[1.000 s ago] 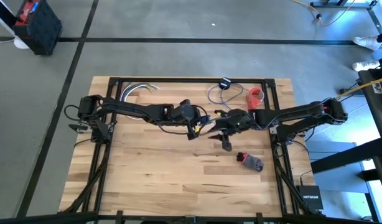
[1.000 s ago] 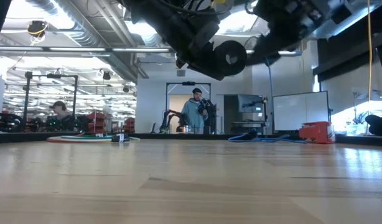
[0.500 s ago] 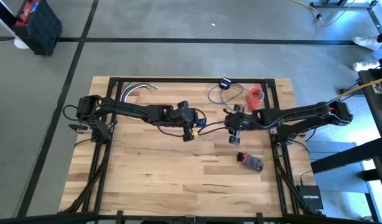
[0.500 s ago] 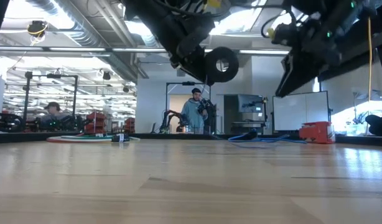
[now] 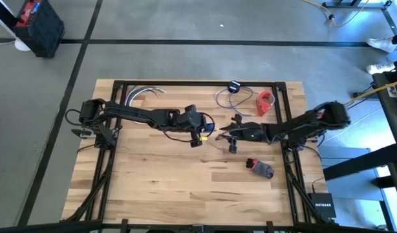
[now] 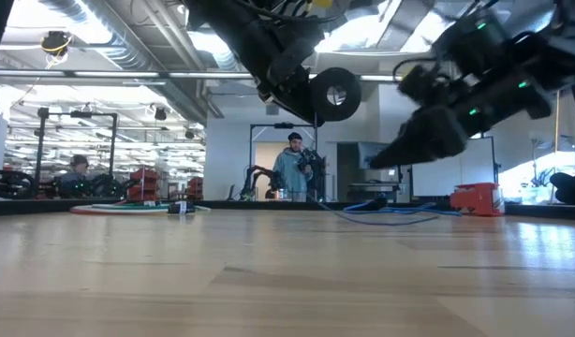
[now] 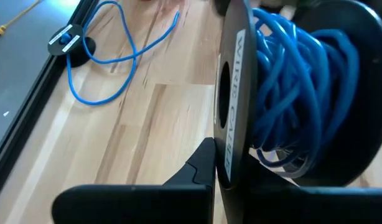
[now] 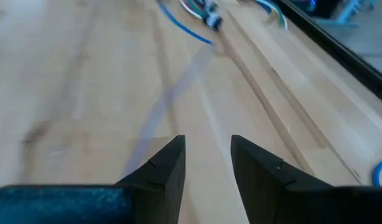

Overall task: Coil cords
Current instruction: Coil the blue wire onto the spool

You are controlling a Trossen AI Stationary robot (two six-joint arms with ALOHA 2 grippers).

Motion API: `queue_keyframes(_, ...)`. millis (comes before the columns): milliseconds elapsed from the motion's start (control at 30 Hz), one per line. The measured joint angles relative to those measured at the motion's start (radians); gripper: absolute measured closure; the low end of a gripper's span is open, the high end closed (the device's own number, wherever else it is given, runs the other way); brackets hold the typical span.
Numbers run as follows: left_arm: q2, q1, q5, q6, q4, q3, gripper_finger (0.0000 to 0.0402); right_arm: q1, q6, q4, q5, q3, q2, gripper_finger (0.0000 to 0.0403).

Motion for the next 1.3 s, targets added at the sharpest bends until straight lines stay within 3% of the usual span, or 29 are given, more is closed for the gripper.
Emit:
queue_keyframes(133,0.000,0.000,0.000,0.000,-0.001,0.000,0.0400,-0.050,0.037,0.019,-0.052,0.064,0.134,0.0269)
queue_keyframes(267,0.000,0.000,0.000,0.000,-0.001,0.000,0.0400,-0.067,0.078,0.036,-0.169,0.133,0.254,0.0269)
queue_keyframes(633,0.000,-0.002,0.000,0.000,-0.006,0.000,0.0400,-0.066,0.159,0.129,-0.200,0.212,0.436,0.0269)
queue_keyframes(1067,0.000,-0.002,0.000,0.003,-0.005,0.000,0.0400,-0.065,0.190,0.126,-0.291,0.234,0.445,0.0269)
queue_keyframes(1300,0.000,-0.002,0.000,0.005,-0.004,0.000,0.0400,-0.029,0.188,0.141,-0.234,0.237,0.481,0.0269)
